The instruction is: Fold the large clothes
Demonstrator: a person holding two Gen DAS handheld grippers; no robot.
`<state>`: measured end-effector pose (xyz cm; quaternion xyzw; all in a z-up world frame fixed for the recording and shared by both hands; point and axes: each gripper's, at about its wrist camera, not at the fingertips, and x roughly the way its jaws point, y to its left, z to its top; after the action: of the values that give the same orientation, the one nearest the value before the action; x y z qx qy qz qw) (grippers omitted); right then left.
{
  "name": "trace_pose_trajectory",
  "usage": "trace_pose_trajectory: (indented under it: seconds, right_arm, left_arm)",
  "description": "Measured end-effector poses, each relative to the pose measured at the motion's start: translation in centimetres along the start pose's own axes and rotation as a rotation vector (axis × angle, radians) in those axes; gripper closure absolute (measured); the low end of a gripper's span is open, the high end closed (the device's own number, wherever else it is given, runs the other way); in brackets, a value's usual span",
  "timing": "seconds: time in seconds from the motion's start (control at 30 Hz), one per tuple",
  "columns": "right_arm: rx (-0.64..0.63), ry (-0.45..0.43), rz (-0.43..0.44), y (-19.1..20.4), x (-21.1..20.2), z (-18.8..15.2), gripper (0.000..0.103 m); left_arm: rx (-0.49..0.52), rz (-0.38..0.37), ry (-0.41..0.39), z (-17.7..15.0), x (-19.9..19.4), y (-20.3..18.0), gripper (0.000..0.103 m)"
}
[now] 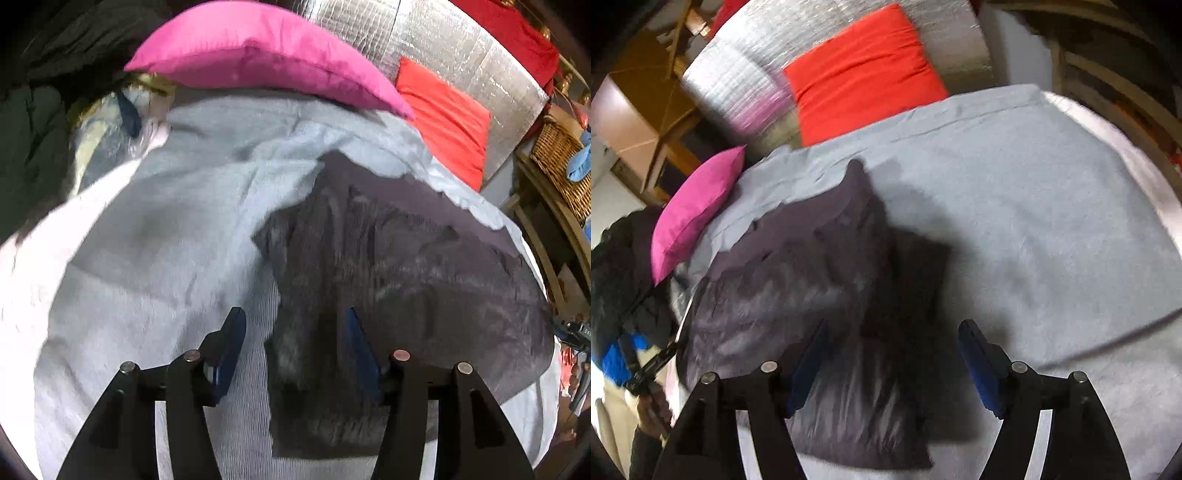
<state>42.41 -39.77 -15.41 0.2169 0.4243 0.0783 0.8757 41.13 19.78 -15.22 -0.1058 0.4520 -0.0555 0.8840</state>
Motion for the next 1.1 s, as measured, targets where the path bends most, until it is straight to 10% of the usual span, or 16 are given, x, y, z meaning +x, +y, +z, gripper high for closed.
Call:
trace_pose_trajectory:
  seconds: [0.17, 0.33, 0.5, 0.57, 1.1]
  right_arm:
    - [-0.044, 0.081, -0.014, 1.0, 1.6, -2.1, 0.08]
    - [0.014, 0.076, -0.005, 0.1, 1.5, -2.1, 0.084]
    - [0.089, 0.021, 0.074, -0.9, -0.3, -2.1, 0.069]
    - [0.108, -0.008, 0.064, -1.6, -1.4, -2.3, 0.026]
    - [0.143, -0.012, 0.093, -2.9, -1.5, -3.3, 0.026]
  left_arm:
    - [-0.03, -0.042, 0.054, -0.7, 1.4, 0.0, 0.089]
    - [-0.104, -0.09, 0.059, -1.1, 1.8, 1.0, 0.087]
    - [-0.135, -0.037, 0.008, -0.9, -0.6, 2.1, 0.04]
    - [-0.142, 0.0, -0.004, -1.1, -1.3, 2.6, 0.037]
    - [-0.137, -0.041, 0.069, -0.4, 1.3, 2.3, 0.03]
